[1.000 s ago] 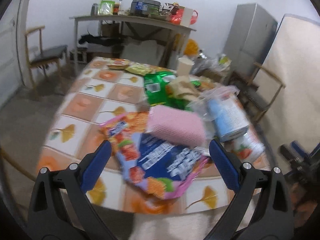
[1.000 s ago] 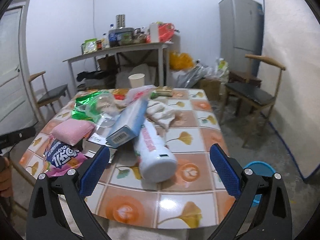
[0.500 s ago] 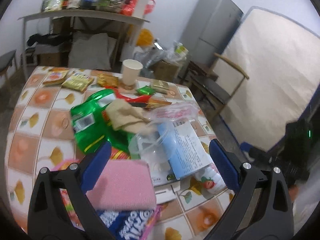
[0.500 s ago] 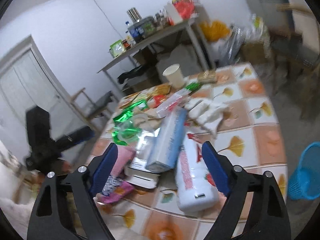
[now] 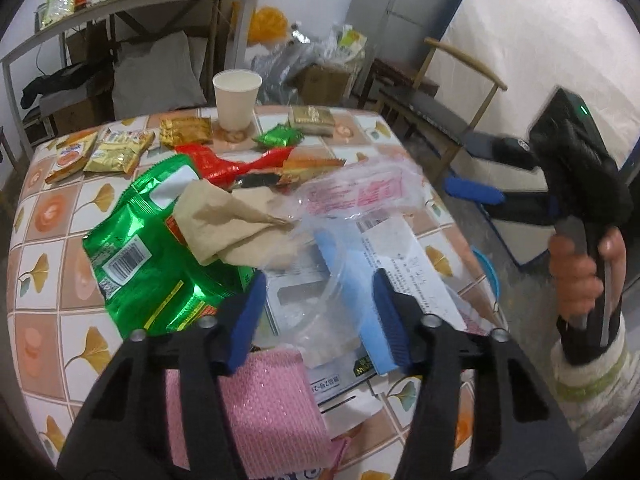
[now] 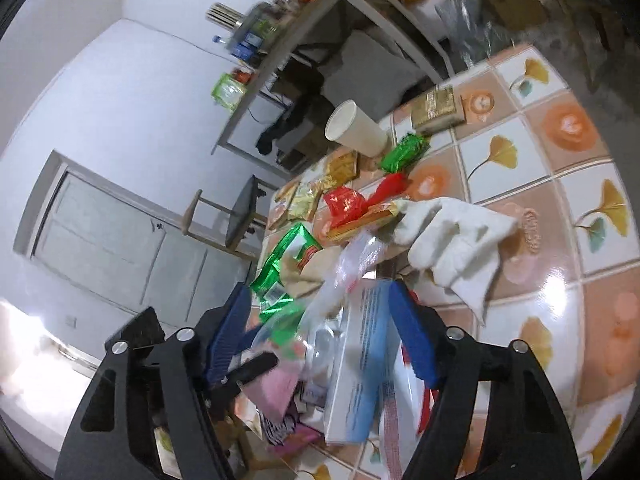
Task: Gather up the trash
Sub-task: 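Grasp the clear plastic container with the left tool while the right tool grasps the clear bag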
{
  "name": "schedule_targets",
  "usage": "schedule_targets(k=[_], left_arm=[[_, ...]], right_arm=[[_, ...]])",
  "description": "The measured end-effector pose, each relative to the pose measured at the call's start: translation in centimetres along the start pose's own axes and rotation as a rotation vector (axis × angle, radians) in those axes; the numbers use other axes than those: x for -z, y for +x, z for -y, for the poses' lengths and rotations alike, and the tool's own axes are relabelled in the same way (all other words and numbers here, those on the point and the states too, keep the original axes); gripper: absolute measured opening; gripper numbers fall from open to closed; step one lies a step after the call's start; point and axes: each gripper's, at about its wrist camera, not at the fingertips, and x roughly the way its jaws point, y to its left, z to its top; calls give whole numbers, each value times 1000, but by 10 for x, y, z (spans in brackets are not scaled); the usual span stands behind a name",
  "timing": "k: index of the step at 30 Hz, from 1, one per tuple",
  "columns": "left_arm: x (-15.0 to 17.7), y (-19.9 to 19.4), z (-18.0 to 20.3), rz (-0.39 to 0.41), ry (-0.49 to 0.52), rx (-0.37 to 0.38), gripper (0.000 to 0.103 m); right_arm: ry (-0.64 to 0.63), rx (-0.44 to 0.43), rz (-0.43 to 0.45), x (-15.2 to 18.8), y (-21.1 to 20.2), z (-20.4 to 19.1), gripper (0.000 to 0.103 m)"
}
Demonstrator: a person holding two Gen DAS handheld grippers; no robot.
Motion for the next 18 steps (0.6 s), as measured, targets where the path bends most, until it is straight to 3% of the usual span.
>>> schedule_targets(k=[4,11,15,18], left_arm=[[-5,6,0,-16,10,11,38],[-3,1,17,-4,97,13,16],[-3,-3,22,7,121,12,5],[-4,-9,22,22,115,17,5]], right_arm=[[52,5,-70,-12,30,11,52],[69,-17,-62,-13,38,14,18],[82,-57,-38,-15,31,15,11],[85,-90,-23,-16,24,11,9]])
